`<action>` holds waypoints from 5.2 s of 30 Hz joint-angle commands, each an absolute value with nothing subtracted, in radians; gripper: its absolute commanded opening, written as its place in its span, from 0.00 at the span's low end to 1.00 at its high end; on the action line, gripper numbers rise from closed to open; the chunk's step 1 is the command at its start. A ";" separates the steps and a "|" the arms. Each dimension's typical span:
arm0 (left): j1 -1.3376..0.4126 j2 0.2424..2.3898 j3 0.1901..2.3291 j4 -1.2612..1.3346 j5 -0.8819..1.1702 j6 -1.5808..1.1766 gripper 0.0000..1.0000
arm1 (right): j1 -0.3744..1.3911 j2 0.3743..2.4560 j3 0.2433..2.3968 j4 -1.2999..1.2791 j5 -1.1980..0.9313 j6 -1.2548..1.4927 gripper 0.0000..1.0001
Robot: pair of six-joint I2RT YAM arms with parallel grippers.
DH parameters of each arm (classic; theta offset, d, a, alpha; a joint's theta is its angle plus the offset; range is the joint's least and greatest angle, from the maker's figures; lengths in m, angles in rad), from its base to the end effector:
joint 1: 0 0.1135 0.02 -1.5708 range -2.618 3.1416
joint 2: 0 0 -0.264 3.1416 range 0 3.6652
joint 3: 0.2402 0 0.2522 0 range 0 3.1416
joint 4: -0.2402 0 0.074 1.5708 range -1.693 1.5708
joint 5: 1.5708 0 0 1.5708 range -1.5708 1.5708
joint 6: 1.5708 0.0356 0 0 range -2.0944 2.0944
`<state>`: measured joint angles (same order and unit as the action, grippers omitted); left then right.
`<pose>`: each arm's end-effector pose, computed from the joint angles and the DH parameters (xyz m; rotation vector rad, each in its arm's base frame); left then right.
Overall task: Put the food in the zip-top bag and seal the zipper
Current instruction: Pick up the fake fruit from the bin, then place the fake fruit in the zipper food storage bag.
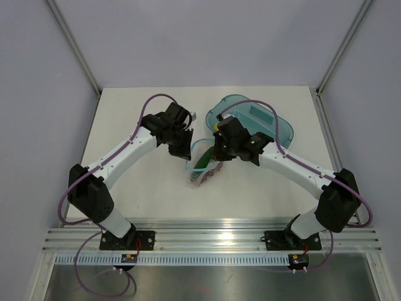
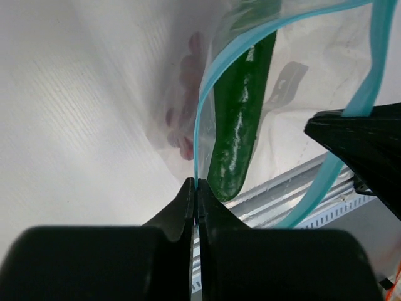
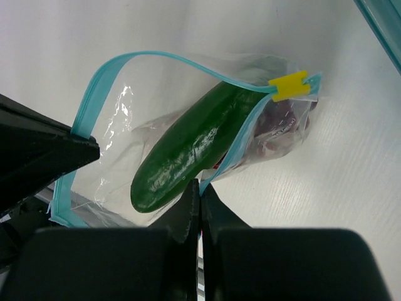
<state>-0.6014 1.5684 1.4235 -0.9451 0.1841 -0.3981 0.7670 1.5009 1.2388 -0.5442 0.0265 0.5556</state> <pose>0.2609 -0.1869 0.3049 0.3416 2.7345 -0.5469 0.2379 0.2280 0.2922 -0.2465 2.4480 0.5817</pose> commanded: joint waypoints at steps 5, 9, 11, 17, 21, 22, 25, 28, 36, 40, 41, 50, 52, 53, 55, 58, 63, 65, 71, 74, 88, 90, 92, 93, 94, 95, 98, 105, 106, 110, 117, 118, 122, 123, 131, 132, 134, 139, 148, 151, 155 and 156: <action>-0.603 1.473 1.561 -0.989 0.029 -0.446 0.00 | 0.764 1.485 1.354 -0.621 0.097 0.483 0.00; -0.603 1.413 1.608 -1.012 0.054 -0.437 0.00 | 0.764 1.440 1.385 -0.629 0.072 0.466 0.00; -0.603 1.422 1.560 -1.005 0.080 -0.431 0.00 | 0.764 1.448 1.378 -0.623 0.052 0.465 0.00; -0.603 1.544 1.368 -0.899 0.106 -0.425 0.00 | 0.759 1.603 1.289 -0.563 0.072 0.451 0.00; -0.606 1.533 1.405 -0.923 0.123 -0.410 0.00 | 0.755 1.625 1.295 -0.574 0.022 0.459 0.00; -0.606 1.514 1.420 -0.930 0.117 -0.408 0.00 | 0.755 1.590 1.296 -0.563 0.021 0.465 0.00; -0.604 1.476 1.489 -0.960 0.084 -0.394 0.00 | 0.755 1.539 1.327 -0.578 0.037 0.453 0.00; -0.604 1.474 1.535 -0.988 0.086 -0.388 0.00 | 0.753 1.502 1.374 -0.600 0.025 0.440 0.08; -0.604 1.479 1.522 -0.963 0.095 -0.397 0.00 | 0.625 1.443 1.433 -0.603 0.063 0.391 0.74; -0.604 1.488 1.529 -0.960 0.091 -0.397 0.00 | 0.500 1.527 1.459 -0.581 0.003 0.371 0.75; -0.604 1.496 1.535 -0.963 0.091 -0.396 0.00 | 0.479 1.554 1.482 -0.580 -0.001 0.368 0.75; -0.601 1.525 1.560 -0.969 0.077 -0.388 0.00 | 0.342 1.868 1.667 -0.568 -0.138 0.319 0.85; -0.598 1.526 1.566 -0.969 0.075 -0.384 0.00 | 0.334 1.933 1.698 -0.572 -0.170 0.305 0.86; -0.597 1.529 1.569 -0.973 0.072 -0.379 0.00 | 0.333 1.950 1.725 -0.575 -0.187 0.299 0.88; -0.594 1.531 1.571 -0.974 0.072 -0.376 0.00 | 0.333 2.005 1.753 -0.584 -0.210 0.282 0.89; -0.584 1.532 1.566 -0.977 0.072 -0.373 0.00 | 0.333 2.069 1.807 -0.598 -0.259 0.258 0.90; -0.575 1.528 1.557 -0.977 0.081 -0.365 0.00 | 0.334 2.169 1.873 -0.621 -0.291 0.239 0.91; -0.571 1.526 1.551 -0.979 0.078 -0.367 0.00 | 0.333 2.195 1.893 -0.626 -0.305 0.235 0.91; -0.561 1.519 1.516 -0.965 0.084 -0.371 0.00 | 0.333 2.267 1.901 -0.641 -0.322 0.212 0.91; -0.561 1.520 1.519 -0.960 0.097 -0.374 0.00 | 0.333 2.284 1.898 -0.647 -0.301 0.212 0.87; -0.561 1.517 1.537 -0.969 0.112 -0.377 0.00 | 0.318 2.169 1.755 -0.555 -0.138 0.275 0.57; -0.561 1.517 1.537 -0.965 0.113 -0.380 0.00 | 0.318 2.122 1.735 -0.548 -0.098 0.276 0.57; -0.561 1.517 1.537 -0.963 0.117 -0.385 0.00 | 0.314 2.086 1.697 -0.540 -0.072 0.278 0.56; -0.561 1.517 1.537 -0.959 0.120 -0.388 0.00 | 0.314 2.045 1.684 -0.537 -0.049 0.278 0.56; -0.561 1.519 1.536 -0.956 0.127 -0.391 0.00 | 0.311 2.027 1.660 -0.535 -0.041 0.278 0.56; -0.561 1.519 1.536 -0.948 0.133 -0.399 0.00 | 0.308 2.008 1.649 -0.535 -0.034 0.279 0.56; -0.561 1.523 1.535 -0.928 0.159 -0.417 0.00 | 0.305 1.918 1.612 -0.534 -0.018 0.275 0.56; -0.561 1.540 1.546 -0.916 0.172 -0.431 0.00 | 0.307 1.741 1.549 -0.568 -0.092 0.270 0.56; -0.561 1.540 1.545 -0.916 0.172 -0.430 0.00 | 0.305 1.714 1.533 -0.563 -0.113 0.275 0.56; -0.561 1.543 1.540 -0.907 0.176 -0.433 0.00 | 0.331 1.585 1.447 -0.584 -0.173 0.302 0.56; -0.561 1.555 1.529 -0.896 0.193 -0.437 0.00 | 0.546 1.419 1.428 -0.673 -0.117 0.313 0.57; -0.561 1.555 1.529 -0.891 0.196 -0.437 0.00 | 0.586 1.414 1.428 -0.679 -0.117 0.316 0.57; -0.561 1.554 1.526 -0.888 0.199 -0.440 0.00 | 0.658 1.423 1.424 -0.661 -0.141 0.345 0.57; -0.561 1.554 1.526 -0.888 0.196 -0.442 0.00 | 0.666 1.434 1.419 -0.652 -0.162 0.347 0.57; -0.561 1.554 1.523 -0.882 0.215 -0.454 0.00 | 0.721 1.569 1.397 -0.588 -0.239 0.365 0.58; -0.561 1.551 1.522 -0.882 0.210 -0.456 0.00 | 0.722 1.577 1.396 -0.589 -0.244 0.365 0.58; -0.560 1.546 1.522 -0.882 0.207 -0.453 0.00 | 0.723 1.586 1.397 -0.597 -0.247 0.357 0.59; -0.560 1.554 1.523 -0.881 0.219 -0.454 0.00 | 0.724 1.589 1.399 -0.612 -0.250 0.344 0.60; -0.560 1.545 1.508 -0.845 0.291 -0.453 0.00 | 0.724 1.692 1.442 -0.586 -0.247 0.376 0.64; -0.560 1.543 1.505 -0.848 0.293 -0.446 0.00 | 0.727 1.703 1.442 -0.587 -0.238 0.387 0.72; -0.560 1.548 1.497 -0.838 0.302 -0.446 0.00 | 0.727 1.684 1.436 -0.606 -0.210 0.380 0.80; -0.558 1.549 1.496 -0.831 0.307 -0.446 0.00 | 0.727 1.683 1.436 -0.612 -0.207 0.379 0.82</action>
